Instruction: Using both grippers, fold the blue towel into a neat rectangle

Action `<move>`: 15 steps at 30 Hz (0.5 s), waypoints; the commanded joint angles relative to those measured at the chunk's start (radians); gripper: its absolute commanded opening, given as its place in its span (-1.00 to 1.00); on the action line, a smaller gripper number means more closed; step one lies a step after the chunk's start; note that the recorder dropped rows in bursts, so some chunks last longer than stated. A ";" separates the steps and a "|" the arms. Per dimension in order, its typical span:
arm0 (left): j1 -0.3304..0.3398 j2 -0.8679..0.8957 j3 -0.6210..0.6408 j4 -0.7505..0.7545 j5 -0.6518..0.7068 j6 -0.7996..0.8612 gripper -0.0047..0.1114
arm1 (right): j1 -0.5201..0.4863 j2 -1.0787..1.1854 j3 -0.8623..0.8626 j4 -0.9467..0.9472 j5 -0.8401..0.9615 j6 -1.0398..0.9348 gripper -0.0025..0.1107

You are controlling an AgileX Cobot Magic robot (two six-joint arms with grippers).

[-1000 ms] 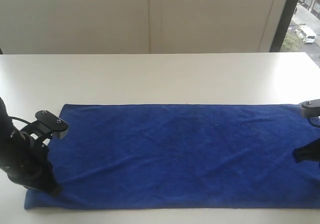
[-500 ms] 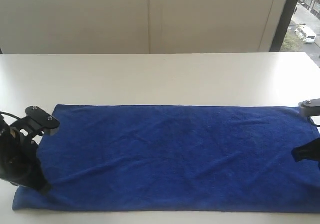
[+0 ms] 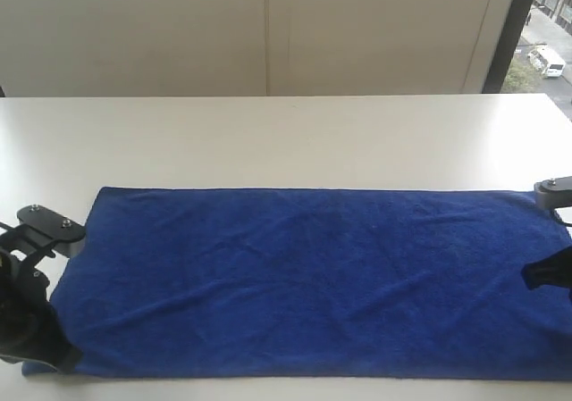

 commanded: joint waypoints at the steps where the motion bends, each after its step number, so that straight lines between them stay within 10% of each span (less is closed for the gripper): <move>1: -0.005 0.033 0.037 -0.012 -0.047 -0.018 -0.92 | 0.000 -0.001 -0.002 0.006 0.004 0.004 -0.96; 15: -0.005 0.074 0.069 0.000 -0.106 -0.033 -0.92 | 0.000 -0.003 -0.002 0.012 0.013 0.002 -0.96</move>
